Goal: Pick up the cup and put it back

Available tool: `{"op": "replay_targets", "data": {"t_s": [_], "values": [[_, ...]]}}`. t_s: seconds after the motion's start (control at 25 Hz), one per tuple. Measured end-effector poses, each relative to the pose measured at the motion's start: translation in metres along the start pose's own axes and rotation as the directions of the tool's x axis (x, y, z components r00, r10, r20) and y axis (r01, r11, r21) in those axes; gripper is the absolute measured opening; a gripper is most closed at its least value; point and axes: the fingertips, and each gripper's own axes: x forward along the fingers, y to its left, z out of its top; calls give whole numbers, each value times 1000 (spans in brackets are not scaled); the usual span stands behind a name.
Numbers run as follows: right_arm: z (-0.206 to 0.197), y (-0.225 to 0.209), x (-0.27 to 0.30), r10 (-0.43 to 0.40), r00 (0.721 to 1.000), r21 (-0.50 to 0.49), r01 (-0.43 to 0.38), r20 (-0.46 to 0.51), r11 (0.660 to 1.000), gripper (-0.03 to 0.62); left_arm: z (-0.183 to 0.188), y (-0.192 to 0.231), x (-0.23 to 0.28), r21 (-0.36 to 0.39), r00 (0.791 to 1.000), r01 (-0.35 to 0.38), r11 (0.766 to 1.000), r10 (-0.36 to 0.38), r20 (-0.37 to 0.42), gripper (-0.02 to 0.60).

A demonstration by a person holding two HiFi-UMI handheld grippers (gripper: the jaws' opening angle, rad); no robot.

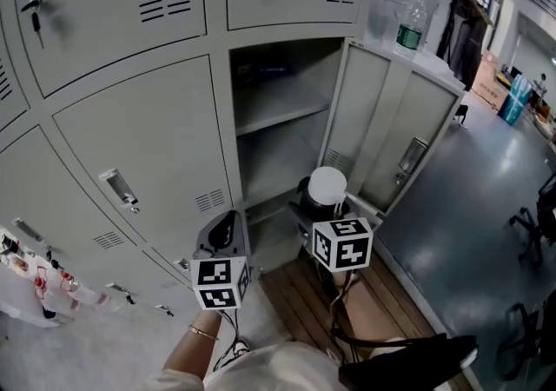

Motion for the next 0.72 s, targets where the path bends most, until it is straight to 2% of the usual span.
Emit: {"op": "replay_targets", "data": {"t_s": [0.32, 0.72], "values": [[23, 5, 35, 22, 1000, -26, -21, 10, 999, 422, -6, 17, -19, -17, 998, -58, 998, 58, -6, 9], [26, 18, 85, 50, 999, -25, -50, 4, 998, 422, -17, 39, -36, -23, 992, -128, 992, 127, -22, 9]]}}
